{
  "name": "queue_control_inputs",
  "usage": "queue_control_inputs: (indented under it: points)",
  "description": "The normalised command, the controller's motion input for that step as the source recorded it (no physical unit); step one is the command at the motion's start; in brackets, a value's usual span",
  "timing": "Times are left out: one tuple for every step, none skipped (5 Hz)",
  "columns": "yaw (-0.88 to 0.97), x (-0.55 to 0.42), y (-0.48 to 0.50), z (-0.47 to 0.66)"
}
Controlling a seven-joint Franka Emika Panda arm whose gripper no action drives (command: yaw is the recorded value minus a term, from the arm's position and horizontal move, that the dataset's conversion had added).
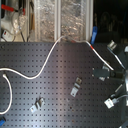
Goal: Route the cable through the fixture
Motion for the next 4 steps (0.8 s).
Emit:
queue_control_inputs:
  points:
    - [0.00, -0.010, -0.001, 0.05]
    - [0.31, -0.340, -0.156, 0.14]
    - [0.71, -0.319, 0.027, 0.11]
    - [0.89, -0.273, 0.097, 0.06]
